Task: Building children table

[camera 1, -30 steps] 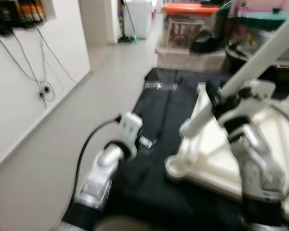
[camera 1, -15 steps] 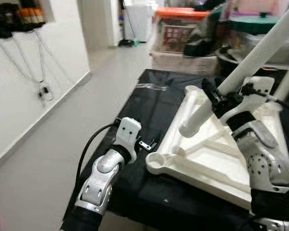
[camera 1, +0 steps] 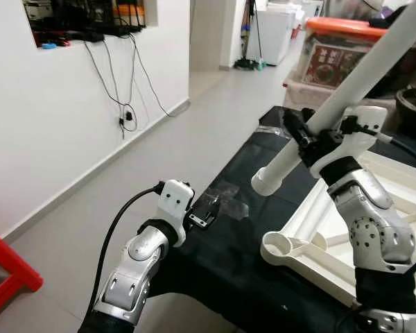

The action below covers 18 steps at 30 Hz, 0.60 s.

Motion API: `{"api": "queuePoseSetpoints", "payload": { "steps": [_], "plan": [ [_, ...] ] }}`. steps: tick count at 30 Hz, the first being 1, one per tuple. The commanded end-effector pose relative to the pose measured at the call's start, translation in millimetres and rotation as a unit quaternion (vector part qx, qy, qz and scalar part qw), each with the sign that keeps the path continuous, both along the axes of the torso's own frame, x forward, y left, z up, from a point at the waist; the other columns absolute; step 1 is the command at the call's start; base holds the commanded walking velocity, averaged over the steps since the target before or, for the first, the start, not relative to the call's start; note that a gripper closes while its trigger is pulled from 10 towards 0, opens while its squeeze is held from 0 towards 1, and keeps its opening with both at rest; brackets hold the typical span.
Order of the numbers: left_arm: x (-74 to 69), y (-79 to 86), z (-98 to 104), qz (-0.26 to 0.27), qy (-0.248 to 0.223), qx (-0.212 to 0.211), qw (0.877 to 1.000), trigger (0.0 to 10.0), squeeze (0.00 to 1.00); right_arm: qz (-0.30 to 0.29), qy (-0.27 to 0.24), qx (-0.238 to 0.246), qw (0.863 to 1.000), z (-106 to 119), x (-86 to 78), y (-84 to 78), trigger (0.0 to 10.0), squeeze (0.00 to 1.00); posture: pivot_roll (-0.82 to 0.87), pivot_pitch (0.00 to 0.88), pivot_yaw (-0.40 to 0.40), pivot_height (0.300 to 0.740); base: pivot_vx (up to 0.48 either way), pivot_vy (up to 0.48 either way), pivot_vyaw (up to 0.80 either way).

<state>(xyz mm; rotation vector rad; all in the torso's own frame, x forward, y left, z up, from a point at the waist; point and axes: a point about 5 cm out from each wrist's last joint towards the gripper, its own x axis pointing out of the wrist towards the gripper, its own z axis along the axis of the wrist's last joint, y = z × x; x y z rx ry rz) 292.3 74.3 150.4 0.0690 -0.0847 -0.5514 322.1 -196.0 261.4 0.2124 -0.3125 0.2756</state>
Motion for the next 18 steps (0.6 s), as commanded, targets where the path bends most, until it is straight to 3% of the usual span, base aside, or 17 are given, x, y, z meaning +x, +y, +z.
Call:
{"api": "queuePoseSetpoints", "payload": {
  "steps": [1,6,11,18],
  "plan": [
    [-6.4,-2.7,-4.1,-0.008,0.013,0.000,1.000,10.0,0.00,-0.012,0.004,-0.003,1.000,-2.2,-1.4,-5.0,10.0,0.00,0.05,0.000,-0.074,0.740,0.000,0.000,-0.58],
    [-14.1,-3.6,-8.2,-0.015,0.022,-0.003,1.000,10.0,0.00,-0.008,0.011,-0.002,1.000,-7.0,-3.8,-4.7,10.0,0.00,0.05,0.000,-0.074,0.740,0.000,0.000,-0.71],
    [-19.7,-4.0,-12.7,-0.022,0.028,0.002,0.999,10.0,0.00,-0.001,0.010,-0.001,1.000,-7.6,-5.5,-1.8,10.0,0.00,0.05,0.000,-0.076,0.740,-0.323,0.000,0.00],
    [-24.4,-4.5,-15.6,-0.022,0.036,0.006,0.999,10.0,0.00,-0.006,0.010,-0.006,1.000,-6.4,-4.5,-3.4,10.0,0.00,0.05,0.000,-0.079,0.740,0.000,0.000,0.00]
  ]
}}
